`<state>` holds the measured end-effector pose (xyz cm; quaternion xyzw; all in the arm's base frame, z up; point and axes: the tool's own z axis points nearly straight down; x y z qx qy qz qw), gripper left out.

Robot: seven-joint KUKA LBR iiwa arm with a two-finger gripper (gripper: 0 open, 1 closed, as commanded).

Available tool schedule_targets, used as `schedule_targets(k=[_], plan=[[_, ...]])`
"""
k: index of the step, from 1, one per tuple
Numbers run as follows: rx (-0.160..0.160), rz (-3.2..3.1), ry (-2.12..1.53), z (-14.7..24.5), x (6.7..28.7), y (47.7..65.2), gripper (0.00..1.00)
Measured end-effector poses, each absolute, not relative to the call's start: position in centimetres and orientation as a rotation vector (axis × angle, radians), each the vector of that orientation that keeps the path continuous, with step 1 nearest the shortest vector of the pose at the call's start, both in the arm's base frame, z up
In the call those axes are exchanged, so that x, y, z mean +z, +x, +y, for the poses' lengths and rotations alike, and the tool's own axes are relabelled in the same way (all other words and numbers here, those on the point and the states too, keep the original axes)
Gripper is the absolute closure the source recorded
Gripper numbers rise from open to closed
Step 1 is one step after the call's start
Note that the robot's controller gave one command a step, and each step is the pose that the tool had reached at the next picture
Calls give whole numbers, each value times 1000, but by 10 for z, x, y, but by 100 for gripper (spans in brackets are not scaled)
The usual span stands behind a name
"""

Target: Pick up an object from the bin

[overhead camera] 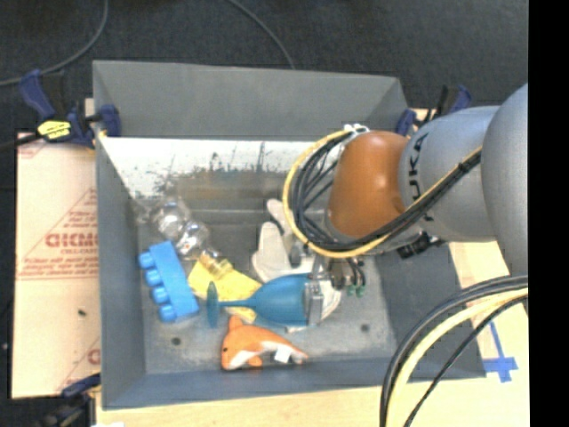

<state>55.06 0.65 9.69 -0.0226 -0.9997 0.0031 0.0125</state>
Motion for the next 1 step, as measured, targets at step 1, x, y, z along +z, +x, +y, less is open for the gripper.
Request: schedule_targets(k=[1], plan=[[10,-3116,-70,7,97,551,100]])
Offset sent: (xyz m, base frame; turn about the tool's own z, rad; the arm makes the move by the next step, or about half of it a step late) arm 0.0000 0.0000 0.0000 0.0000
